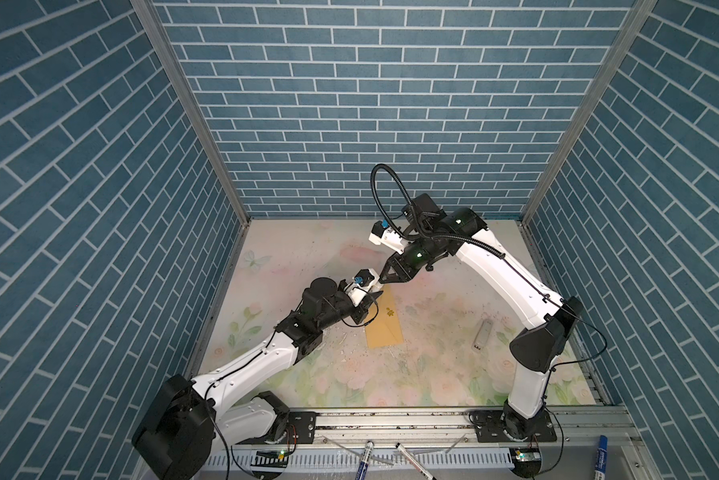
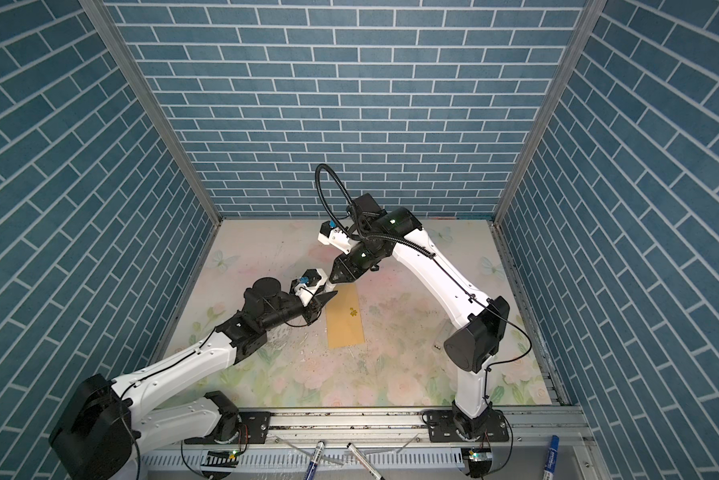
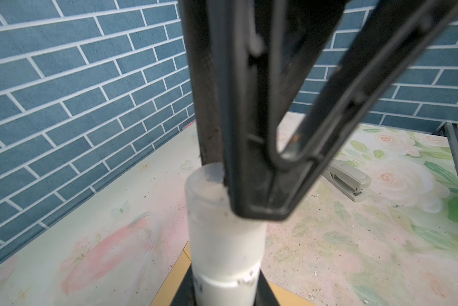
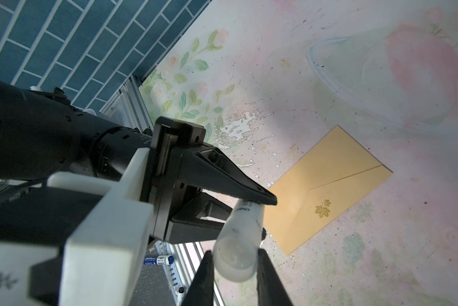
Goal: Place the letter into the envelope and seal it
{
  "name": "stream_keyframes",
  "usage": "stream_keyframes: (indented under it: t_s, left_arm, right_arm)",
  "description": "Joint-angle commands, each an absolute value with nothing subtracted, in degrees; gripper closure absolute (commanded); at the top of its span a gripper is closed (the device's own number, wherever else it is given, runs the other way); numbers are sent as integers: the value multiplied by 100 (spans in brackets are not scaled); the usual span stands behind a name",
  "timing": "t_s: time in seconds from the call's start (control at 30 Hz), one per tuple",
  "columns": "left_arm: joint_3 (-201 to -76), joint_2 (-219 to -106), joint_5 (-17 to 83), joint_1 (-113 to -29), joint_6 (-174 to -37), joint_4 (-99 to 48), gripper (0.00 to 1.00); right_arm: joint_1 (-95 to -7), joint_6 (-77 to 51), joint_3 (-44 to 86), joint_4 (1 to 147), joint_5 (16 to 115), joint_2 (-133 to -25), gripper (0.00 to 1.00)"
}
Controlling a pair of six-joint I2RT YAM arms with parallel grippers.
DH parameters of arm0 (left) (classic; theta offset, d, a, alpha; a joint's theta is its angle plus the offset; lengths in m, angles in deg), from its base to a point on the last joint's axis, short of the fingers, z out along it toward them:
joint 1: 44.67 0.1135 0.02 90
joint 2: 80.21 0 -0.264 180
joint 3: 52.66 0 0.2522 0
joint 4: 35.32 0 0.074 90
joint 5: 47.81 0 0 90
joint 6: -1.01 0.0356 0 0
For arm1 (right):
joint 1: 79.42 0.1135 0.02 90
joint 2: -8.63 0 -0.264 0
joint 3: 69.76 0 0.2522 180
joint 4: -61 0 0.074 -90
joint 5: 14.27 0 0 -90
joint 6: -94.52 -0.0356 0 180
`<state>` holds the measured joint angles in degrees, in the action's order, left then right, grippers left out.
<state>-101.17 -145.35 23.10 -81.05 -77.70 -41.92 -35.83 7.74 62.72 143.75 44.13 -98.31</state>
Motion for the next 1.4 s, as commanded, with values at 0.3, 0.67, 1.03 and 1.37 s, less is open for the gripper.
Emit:
stream_keyframes:
  t_s: [0.3,0.67,1.03,1.37]
  left_arm:
    - [-10204,-14410,2196,-8152,-7738,-5134,100]
    - [-10173,-14465,2217,-8149,-7834,-5380,100]
    - [-10088,-14395,2252,-8149,-7870,-5383,100]
    - [-9908,-14334,2235,-8149,-8110,-5404,100]
  right_arm:
    - [-3486,365,5158,13786,3820,-9904,78]
    - [-3379,175,4684,13427,3648,-10069,79]
    - [-3379,131,5072,13275,3789,-9910,78]
    - [-3451,71,5000,12041,4624,-8680,55]
